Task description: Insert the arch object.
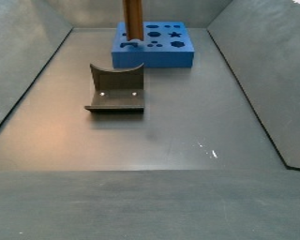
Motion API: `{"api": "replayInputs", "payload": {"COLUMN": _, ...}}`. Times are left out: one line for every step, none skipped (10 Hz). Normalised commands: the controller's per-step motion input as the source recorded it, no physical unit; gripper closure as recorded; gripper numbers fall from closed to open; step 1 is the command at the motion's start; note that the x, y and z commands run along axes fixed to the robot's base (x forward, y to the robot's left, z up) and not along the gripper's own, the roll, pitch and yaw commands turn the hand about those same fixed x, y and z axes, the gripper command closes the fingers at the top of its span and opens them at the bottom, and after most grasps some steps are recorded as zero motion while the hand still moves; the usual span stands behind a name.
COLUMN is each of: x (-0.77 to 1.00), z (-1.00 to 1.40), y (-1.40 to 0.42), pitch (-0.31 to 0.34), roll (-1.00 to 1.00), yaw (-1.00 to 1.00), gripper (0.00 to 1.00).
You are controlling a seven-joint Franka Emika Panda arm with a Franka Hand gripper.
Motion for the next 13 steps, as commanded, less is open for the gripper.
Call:
{"api": "replayInputs", "payload": {"x": 0.37, "z": -0.24, "y": 0.02, "pitch": 0.093, "roll": 0.09, "yaw": 0.00, "gripper": 1.00}}
{"api": "replayInputs", "payload": {"x": 0.38, "z": -0.24, "y": 0.03, "pitch": 0.100, "roll": 0.09, "yaw": 0.00, "gripper": 1.00}}
{"api": "replayInputs", "payload": {"x": 0.40, "z": -0.25, "y": 0.04, "pitch": 0.109, "roll": 0.10, "yaw": 0.00, "gripper": 1.00}}
{"api": "replayInputs", "payload": {"x": 0.43, "z": -0.26, "y": 0.04, "pitch": 0.114, "roll": 0.11, "yaw": 0.00, "gripper": 1.00}}
{"api": "replayInputs", "payload": {"x": 0.37, "z": -0.26, "y": 0.03, "pitch": 0.123, "roll": 0.13, "yaw": 0.01, "gripper": 1.00}}
{"api": "replayInputs", "payload": {"x": 0.27, "z": -0.26, "y": 0.04, "pitch": 0.134, "roll": 0.16, "yaw": 0.03, "gripper": 1.00}}
{"api": "replayInputs", "payload": {"x": 0.08, "z": -0.24, "y": 0.02, "pitch": 0.111, "roll": 0.16, "yaw": 0.05, "gripper": 1.00}}
{"api": "replayInputs", "payload": {"x": 0.00, "z": -0.22, "y": 0.02, "pitch": 0.084, "roll": 0.12, "yaw": 0.05, "gripper": 1.00}}
{"api": "replayInputs", "payload": {"x": -0.08, "z": -0.20, "y": 0.00, "pitch": 0.071, "roll": 0.09, "yaw": 0.09, "gripper": 1.00}}
{"api": "replayInputs", "payload": {"x": -0.08, "z": -0.19, "y": 0.00, "pitch": 0.084, "roll": 0.06, "yaw": 0.11, "gripper": 1.00}}
{"api": "replayInputs", "payload": {"x": -0.07, "z": -0.17, "y": 0.00, "pitch": 0.099, "roll": 0.04, "yaw": 0.11, "gripper": 1.00}}
{"api": "replayInputs", "payload": {"x": -0.08, "z": -0.17, "y": 0.00, "pitch": 0.116, "roll": 0.03, "yaw": 0.12, "gripper": 1.00}}
{"api": "replayInputs", "payload": {"x": -0.06, "z": -0.15, "y": 0.00, "pitch": 0.140, "roll": 0.04, "yaw": 0.12, "gripper": 1.00}}
